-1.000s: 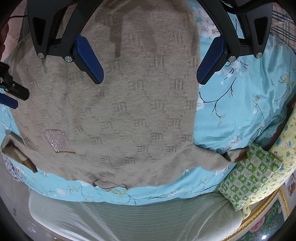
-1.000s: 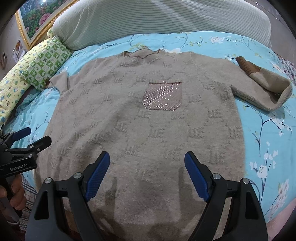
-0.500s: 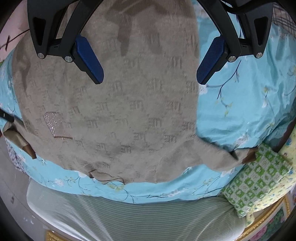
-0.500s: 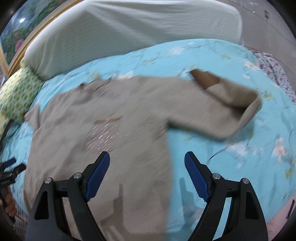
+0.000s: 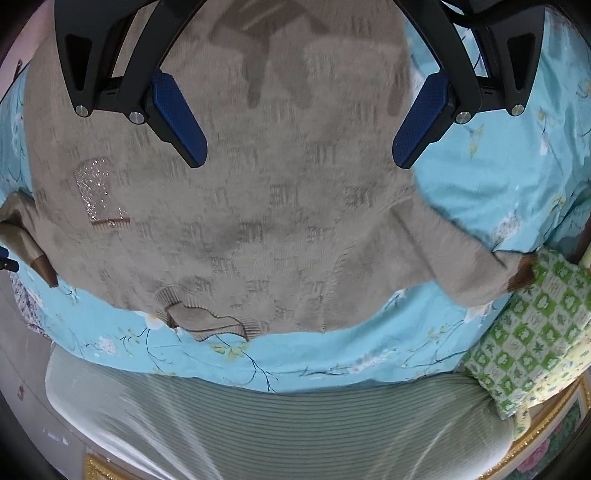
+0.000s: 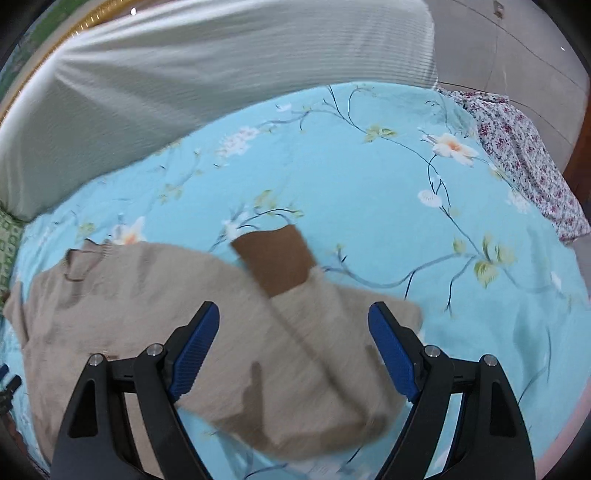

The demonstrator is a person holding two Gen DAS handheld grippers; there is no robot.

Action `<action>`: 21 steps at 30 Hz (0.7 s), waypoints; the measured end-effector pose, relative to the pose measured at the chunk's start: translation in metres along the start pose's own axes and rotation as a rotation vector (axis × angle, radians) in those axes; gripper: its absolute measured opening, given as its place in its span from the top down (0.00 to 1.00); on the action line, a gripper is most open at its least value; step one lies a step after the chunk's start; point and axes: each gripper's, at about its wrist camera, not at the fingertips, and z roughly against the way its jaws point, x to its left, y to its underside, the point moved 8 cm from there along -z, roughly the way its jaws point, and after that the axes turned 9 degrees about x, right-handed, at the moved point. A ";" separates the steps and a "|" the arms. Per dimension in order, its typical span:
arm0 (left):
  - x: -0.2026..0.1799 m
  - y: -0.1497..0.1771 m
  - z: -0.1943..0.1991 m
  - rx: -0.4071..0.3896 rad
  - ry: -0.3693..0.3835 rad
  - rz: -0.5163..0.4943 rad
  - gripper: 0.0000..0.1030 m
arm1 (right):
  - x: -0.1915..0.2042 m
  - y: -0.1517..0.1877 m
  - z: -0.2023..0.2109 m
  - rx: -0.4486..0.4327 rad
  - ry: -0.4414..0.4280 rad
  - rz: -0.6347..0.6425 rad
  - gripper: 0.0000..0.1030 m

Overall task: Fold small clothes
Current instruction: 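Grasp the brown sleeve cuff with the right gripper and fold it across the body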

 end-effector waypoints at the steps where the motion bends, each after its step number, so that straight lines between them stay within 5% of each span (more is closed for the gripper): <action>1: -0.001 -0.002 -0.002 0.005 0.001 -0.001 0.02 | -0.004 -0.005 -0.006 0.015 0.006 0.007 0.19; 5: -0.006 -0.006 -0.017 0.028 0.016 -0.006 0.02 | -0.007 -0.007 -0.034 0.091 0.022 0.049 0.20; 6: -0.008 -0.006 -0.019 0.033 0.020 -0.007 0.02 | -0.006 -0.007 -0.038 0.096 0.019 0.058 0.35; 7: -0.009 -0.005 -0.022 0.036 0.023 -0.008 0.02 | -0.003 -0.005 -0.040 0.101 0.019 0.069 0.65; 9: -0.010 -0.005 -0.025 0.038 0.027 -0.007 0.02 | 0.003 -0.001 -0.039 0.100 0.016 0.066 0.89; 10: -0.011 -0.004 -0.026 0.042 0.033 -0.007 0.02 | 0.008 0.000 -0.036 0.085 0.004 0.069 0.93; 16: -0.006 0.004 -0.026 0.045 0.057 0.008 0.02 | 0.066 0.009 -0.014 0.005 -0.085 0.122 0.94; 21: 0.003 0.012 -0.021 0.043 0.095 0.044 0.02 | 0.148 0.019 0.005 -0.058 -0.259 0.140 0.94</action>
